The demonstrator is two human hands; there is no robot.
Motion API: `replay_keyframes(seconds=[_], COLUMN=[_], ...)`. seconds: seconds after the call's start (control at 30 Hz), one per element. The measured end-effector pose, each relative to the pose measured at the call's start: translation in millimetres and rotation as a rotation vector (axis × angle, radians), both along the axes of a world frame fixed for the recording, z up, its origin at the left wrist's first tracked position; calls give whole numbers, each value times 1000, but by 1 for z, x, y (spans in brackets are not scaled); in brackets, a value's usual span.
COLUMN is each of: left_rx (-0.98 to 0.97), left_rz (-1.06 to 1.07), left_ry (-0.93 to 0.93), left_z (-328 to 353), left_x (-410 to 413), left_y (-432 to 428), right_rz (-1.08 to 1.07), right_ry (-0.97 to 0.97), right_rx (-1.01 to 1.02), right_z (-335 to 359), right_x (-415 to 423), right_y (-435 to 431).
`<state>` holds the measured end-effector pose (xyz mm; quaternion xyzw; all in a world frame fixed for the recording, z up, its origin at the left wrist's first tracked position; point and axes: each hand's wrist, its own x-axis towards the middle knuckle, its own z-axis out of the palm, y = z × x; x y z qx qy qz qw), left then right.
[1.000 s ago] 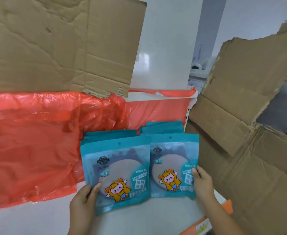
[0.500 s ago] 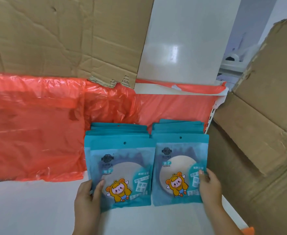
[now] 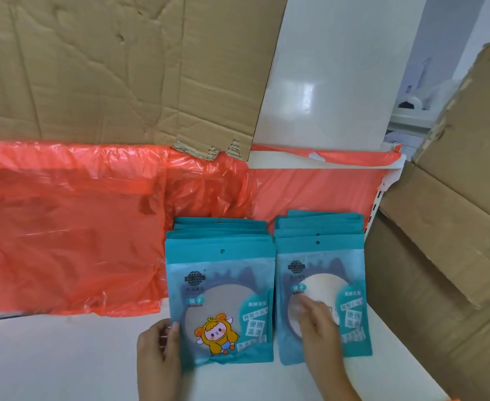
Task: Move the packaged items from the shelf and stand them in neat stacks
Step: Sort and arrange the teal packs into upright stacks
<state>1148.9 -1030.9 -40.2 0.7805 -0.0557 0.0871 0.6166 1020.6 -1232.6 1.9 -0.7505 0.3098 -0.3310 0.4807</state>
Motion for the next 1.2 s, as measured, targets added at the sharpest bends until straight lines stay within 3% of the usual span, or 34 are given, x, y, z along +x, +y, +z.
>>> replay_keyframes(seconds=[0.07, 0.17, 0.5, 1.03, 1.2], left_rx=[-8, -46, -82, 25, 7], left_rz=[-25, -43, -26, -44, -18], left_ry=[-2, 22, 73, 84, 97], left_z=[0, 2, -6, 3, 12], left_x=[0, 3, 14, -1, -21], left_y=[3, 7, 8, 15, 15], right_rz=[196, 239, 158, 255, 282], right_ry=[143, 252, 184, 210, 191], right_rx=[82, 194, 186, 223, 138], right_z=[-3, -7, 3, 3, 9], right_x=[16, 34, 45, 31, 23], right_y=[17, 32, 45, 41, 39])
